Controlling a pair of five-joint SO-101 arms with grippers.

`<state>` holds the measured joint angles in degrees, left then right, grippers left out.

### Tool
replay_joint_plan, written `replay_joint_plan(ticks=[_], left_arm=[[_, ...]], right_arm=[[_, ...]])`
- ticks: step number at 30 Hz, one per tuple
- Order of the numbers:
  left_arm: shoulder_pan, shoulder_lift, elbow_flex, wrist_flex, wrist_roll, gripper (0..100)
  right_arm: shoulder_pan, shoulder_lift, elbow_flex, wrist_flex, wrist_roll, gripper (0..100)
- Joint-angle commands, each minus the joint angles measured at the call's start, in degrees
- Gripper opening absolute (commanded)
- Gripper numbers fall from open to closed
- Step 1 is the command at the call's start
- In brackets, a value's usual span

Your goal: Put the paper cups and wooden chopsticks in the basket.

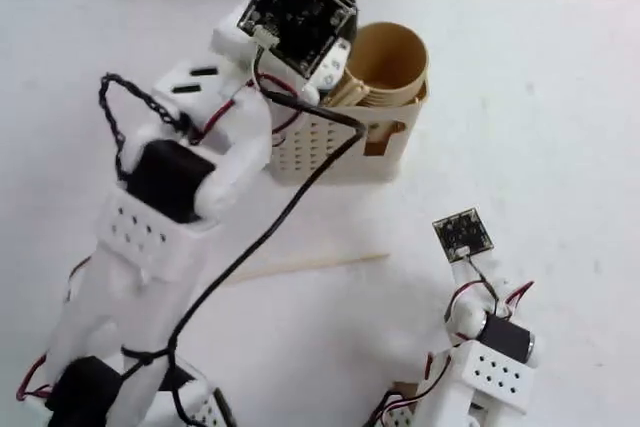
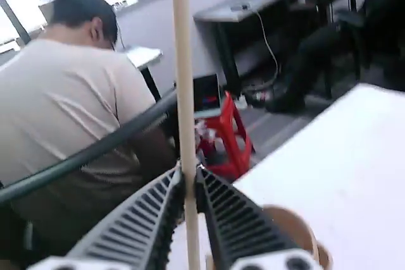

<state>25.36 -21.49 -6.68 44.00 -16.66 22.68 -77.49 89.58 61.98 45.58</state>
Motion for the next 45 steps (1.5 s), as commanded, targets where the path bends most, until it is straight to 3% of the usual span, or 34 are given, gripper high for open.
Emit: replay_joint_plan(ticks=[1,9,13,19,26,29,32,35,39,42,45], left_arm=[[-0.6,2.7,3.7,-18.0,2.3,2],[-4.4,7.3,7.1,-19.5,3.4,2],[-6.6,7.1,6.6,-14.3,10.4,3],[-8.0,7.4,6.9,-10.5,11.3,10],[-8.4,6.9,6.4,-7.6,11.1,10],[-8.2,6.9,4.0,1.0,10.9,10],[-7.7,7.0,-0.7,19.0,10.8,10],[-6.5,7.4,-3.6,35.6,4.5,10],[-2.0,7.6,3.0,47.4,-11.1,10],[2.3,7.6,16.6,47.5,-22.1,10],[0.8,6.9,24.1,39.8,-20.1,10]], right_arm=[[-0.6,-0.5,-0.2,0.1,0.6,1.7],[-0.6,-0.5,-0.1,0.1,0.9,1.7],[-0.6,-0.5,-0.1,0.1,0.9,1.7],[-0.6,-0.5,-0.1,0.1,0.9,1.7],[-0.6,-0.5,-0.1,0.1,0.7,1.7],[-0.6,-0.5,-0.1,0.1,0.7,1.7],[-0.6,-0.5,-0.1,0.1,0.7,1.7],[-0.6,-0.5,-0.1,0.1,0.7,1.7],[-0.6,-0.5,-0.1,0.1,0.7,1.7],[-0.7,-0.5,-0.1,0.1,0.7,1.7],[-0.7,-0.5,-0.1,0.1,0.6,1.7]])
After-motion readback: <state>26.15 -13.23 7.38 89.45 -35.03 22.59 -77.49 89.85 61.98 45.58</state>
